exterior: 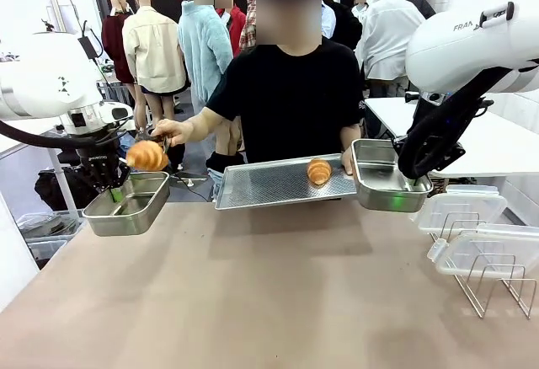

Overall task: Place the bread in airtight containers.
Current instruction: Once an object is inside an Airtight Container , place the container in the center of the table.

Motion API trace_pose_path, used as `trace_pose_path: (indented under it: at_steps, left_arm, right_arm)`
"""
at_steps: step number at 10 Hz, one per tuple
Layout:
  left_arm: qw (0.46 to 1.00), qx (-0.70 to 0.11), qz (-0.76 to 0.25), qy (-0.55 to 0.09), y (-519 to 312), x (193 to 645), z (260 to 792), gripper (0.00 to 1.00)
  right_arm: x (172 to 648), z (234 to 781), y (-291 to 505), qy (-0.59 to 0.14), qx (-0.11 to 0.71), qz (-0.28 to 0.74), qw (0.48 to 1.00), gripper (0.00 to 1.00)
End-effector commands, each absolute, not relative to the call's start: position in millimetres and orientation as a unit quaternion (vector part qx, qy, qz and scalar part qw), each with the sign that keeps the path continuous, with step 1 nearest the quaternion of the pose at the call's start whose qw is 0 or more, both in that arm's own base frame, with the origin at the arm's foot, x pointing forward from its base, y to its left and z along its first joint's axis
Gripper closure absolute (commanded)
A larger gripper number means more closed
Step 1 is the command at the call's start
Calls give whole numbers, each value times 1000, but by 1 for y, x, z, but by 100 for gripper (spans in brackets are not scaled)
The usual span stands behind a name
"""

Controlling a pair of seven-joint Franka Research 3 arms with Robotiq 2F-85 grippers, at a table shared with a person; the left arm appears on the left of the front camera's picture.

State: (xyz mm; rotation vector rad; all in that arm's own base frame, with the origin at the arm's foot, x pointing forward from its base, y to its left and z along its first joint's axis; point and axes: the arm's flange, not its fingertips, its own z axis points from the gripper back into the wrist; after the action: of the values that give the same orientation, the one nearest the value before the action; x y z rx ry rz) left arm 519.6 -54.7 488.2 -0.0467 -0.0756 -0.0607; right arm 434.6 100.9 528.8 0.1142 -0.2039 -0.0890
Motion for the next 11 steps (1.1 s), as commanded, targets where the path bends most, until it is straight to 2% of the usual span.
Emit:
trace_pose_path:
  at_steps: [1, 11]
  left_arm:
    - [998, -24, -37, -48, -51, 517, 490, 100]
    - [998, -24, -37, -48, -51, 517, 490, 100]
  right_arm:
    - [435, 529, 101, -109, 60, -44, 991, 100]
    - [435, 529, 101, -109, 60, -44, 991, 100]
